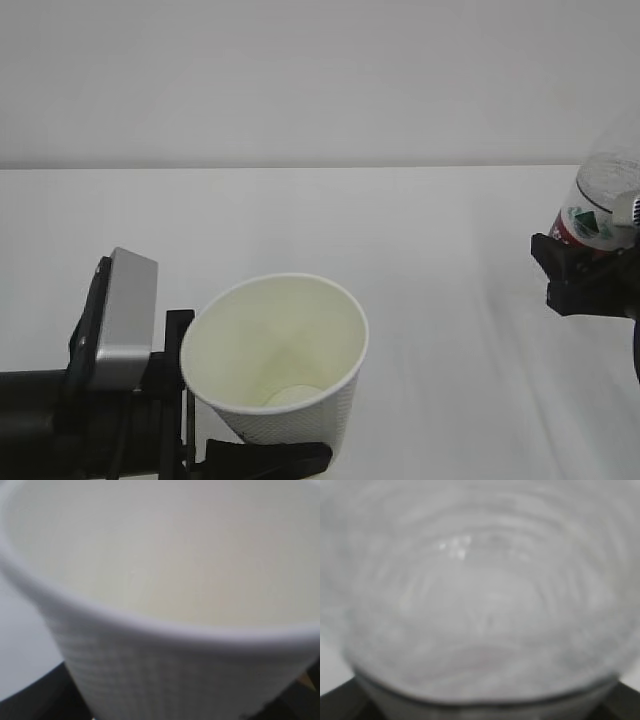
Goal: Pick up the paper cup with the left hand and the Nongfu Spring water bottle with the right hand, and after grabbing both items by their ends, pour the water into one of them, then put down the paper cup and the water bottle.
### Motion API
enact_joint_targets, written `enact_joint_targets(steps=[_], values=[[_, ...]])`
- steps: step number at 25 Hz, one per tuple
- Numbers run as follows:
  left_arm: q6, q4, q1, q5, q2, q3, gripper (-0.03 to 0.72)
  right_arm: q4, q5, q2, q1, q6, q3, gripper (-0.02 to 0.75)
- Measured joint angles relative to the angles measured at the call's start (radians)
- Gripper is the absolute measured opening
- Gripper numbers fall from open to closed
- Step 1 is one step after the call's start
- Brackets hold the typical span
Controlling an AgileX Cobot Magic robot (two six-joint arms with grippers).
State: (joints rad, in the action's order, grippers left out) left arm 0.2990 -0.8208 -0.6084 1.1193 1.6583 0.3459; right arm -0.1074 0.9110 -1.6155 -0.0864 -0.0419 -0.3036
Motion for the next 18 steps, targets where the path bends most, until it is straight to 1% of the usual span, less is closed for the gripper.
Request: enact_joint_targets(steps=[7, 10, 18], values=[[0.000, 0.005, -0.006, 0.000, 0.000, 0.013, 0.543, -0.066, -0.135, 0.164, 0.000, 0.010, 0.008, 0.547], [0.000, 0.005, -0.008, 0.000, 0.000, 0.013, 0.543, -0.099, -0.170, 0.207, 0.000, 0.020, 0.008, 0.547], [0.000, 0.005, -0.008, 0.017, 0.000, 0.013, 0.543, -0.278, -0.239, 0.260, 0.000, 0.146, 0.009, 0.547]])
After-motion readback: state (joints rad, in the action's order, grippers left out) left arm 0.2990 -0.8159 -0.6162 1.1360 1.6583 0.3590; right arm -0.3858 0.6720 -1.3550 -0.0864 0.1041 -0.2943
